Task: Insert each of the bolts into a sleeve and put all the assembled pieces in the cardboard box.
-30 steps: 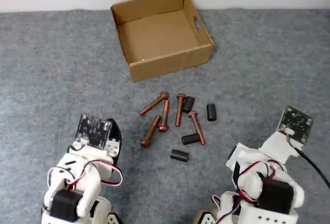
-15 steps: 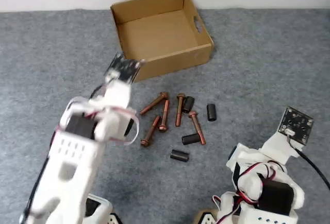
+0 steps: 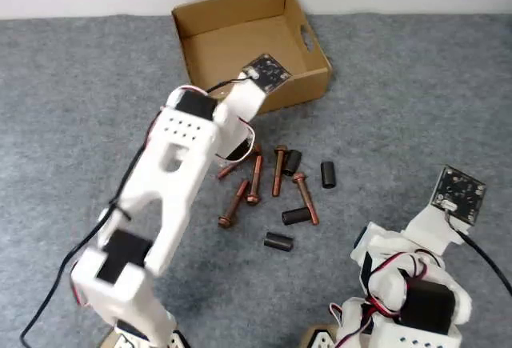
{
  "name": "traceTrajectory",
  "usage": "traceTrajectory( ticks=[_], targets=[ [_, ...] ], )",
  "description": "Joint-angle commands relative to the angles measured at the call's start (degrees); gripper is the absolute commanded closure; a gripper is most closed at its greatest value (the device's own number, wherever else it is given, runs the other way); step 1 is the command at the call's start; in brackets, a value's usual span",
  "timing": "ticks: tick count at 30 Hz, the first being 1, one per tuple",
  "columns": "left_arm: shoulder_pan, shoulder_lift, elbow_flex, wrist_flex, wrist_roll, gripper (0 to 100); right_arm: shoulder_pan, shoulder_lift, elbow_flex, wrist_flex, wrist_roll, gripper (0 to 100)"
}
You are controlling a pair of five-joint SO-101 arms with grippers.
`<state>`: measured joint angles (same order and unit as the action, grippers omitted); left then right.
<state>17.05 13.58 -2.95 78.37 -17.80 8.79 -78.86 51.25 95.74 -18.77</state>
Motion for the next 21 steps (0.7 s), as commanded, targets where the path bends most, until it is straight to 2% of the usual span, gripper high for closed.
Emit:
traceTrajectory(
  ticks=[1,21],
  targets=[
    [0.2,6.8,-9.0,4.2,-4.2,88,0.7,-0.1,-0.4,-1.1,-0.4,99.1],
    [-1.0,45.5,-60.4,20.4,-4.8,87,0.5,-0.1,-0.4,-1.1,-0.4,99.1]
  ],
)
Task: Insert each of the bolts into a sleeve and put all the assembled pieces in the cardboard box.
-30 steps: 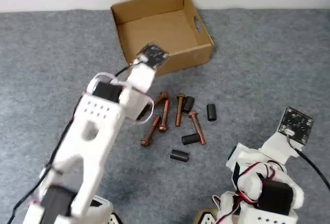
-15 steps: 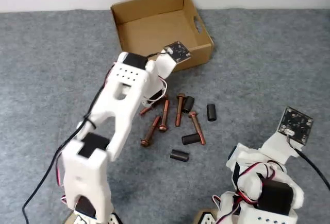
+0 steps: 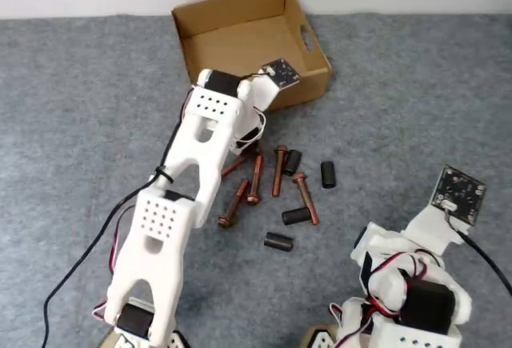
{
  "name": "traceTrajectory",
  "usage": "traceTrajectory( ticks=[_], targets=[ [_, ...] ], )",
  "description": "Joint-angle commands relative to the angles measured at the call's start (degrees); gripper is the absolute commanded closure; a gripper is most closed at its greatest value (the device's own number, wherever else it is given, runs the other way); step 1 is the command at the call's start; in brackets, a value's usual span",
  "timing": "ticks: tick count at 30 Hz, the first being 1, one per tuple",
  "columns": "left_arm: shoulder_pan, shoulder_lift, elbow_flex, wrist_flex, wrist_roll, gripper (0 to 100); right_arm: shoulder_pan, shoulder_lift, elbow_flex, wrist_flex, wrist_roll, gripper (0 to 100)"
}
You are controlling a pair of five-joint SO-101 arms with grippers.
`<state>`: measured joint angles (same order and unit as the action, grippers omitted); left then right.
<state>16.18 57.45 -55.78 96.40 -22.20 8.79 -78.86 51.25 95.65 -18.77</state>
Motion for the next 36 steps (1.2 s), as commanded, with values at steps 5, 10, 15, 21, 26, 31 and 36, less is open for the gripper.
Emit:
traceTrajectory(
  ticks=[5,10,15,21,26,31,36],
  targets=[
    [0.0,6.2,-13.0,4.1,-0.4,87,0.5,-0.1,-0.4,-1.0,-0.4,99.1],
    [0.5,6.8,-12.9,4.1,-0.4,87,0.5,-0.1,-0.4,-1.0,-0.4,99.1],
    [0.8,7.1,-12.8,4.1,-0.4,87,0.5,-0.1,-0.4,-1.0,-0.4,99.1],
    [0.4,11.0,-12.6,4.0,-0.3,88,0.5,-0.1,-0.4,-1.0,-0.4,99.1],
    [0.7,11.5,-13.8,4.0,-0.3,93,0.5,-0.1,-0.4,-1.0,-0.4,99.1],
    [1.4,11.1,-13.8,4.1,-0.2,100,0.5,-0.1,-0.4,-1.0,-0.4,99.1],
    [1.8,4.8,-13.5,4.1,1.8,100,0.4,-0.1,-0.3,-1.0,-0.4,99.1]
  ],
)
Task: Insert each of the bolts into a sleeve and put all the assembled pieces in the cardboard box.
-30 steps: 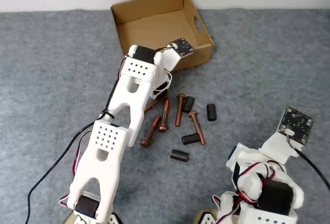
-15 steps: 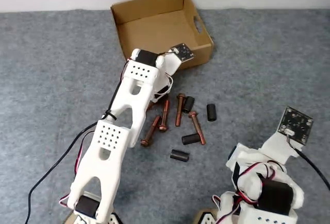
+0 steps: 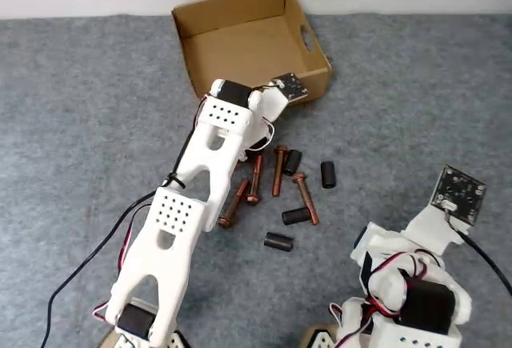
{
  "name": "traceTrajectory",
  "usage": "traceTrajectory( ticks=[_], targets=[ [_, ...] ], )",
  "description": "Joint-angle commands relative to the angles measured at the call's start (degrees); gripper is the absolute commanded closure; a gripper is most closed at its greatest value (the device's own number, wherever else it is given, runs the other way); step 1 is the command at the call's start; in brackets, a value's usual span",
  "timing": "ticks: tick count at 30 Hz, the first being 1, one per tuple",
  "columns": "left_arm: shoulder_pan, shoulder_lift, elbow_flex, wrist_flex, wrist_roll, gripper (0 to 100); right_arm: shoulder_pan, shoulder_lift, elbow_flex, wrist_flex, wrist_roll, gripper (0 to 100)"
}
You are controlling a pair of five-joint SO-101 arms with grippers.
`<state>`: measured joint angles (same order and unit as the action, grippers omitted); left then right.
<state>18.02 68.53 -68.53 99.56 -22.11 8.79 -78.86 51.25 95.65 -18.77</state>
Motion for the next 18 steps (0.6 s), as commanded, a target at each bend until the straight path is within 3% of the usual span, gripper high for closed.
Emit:
traceTrajectory(
  ticks=[1,7,10,14,18],
  targets=[
    [0.0,-8.4,-0.7,1.1,3.4,100,0.4,-0.1,-0.3,-1.0,-0.4,99.1],
    [0.1,-24.7,6.5,1.1,9.0,100,0.3,-0.1,-0.3,-1.0,-0.4,99.1],
    [2.0,-36.0,19.9,1.1,10.5,100,0.3,-0.1,-0.4,-1.0,1.2,99.1],
    [4.4,-52.6,39.9,1.0,19.1,100,0.3,-0.1,-0.4,-1.7,4.1,99.1],
    [6.2,-67.9,55.3,0.6,19.9,100,0.3,-0.1,-0.4,-2.0,6.9,99.1]
  ],
)
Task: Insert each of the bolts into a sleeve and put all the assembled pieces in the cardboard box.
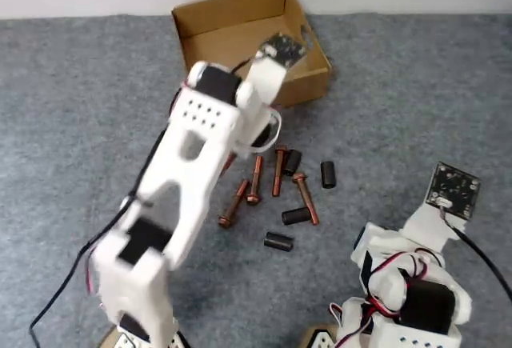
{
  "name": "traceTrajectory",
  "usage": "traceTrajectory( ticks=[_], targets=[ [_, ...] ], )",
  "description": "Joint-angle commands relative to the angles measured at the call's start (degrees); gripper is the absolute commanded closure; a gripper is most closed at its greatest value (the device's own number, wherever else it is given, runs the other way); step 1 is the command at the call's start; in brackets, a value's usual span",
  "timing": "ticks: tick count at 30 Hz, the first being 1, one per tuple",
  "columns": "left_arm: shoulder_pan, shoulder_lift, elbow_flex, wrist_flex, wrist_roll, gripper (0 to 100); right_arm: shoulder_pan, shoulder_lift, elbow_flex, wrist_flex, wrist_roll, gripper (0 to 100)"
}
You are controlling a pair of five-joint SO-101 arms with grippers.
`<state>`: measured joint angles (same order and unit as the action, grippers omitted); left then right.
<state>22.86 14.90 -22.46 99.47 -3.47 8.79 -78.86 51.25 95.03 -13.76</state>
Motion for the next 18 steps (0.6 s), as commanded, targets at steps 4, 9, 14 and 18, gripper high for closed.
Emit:
traceTrajectory(
  ticks=[4,9,14,18],
  targets=[
    [1.9,-28.4,20.3,-2.8,1.3,100,-0.6,-0.1,-0.5,-1.4,3.5,99.1],
    [1.9,-45.8,33.8,-10.5,5.5,100,-8.1,-0.1,-0.6,-2.7,2.9,99.1],
    [1.6,-62.5,48.5,-19.4,12.2,100,-15.9,-0.2,-0.6,-10.4,3.0,99.1],
    [1.6,-75.5,58.1,-26.5,15.2,100,-22.1,-0.2,-0.6,-15.9,3.0,99.1]
  ],
)
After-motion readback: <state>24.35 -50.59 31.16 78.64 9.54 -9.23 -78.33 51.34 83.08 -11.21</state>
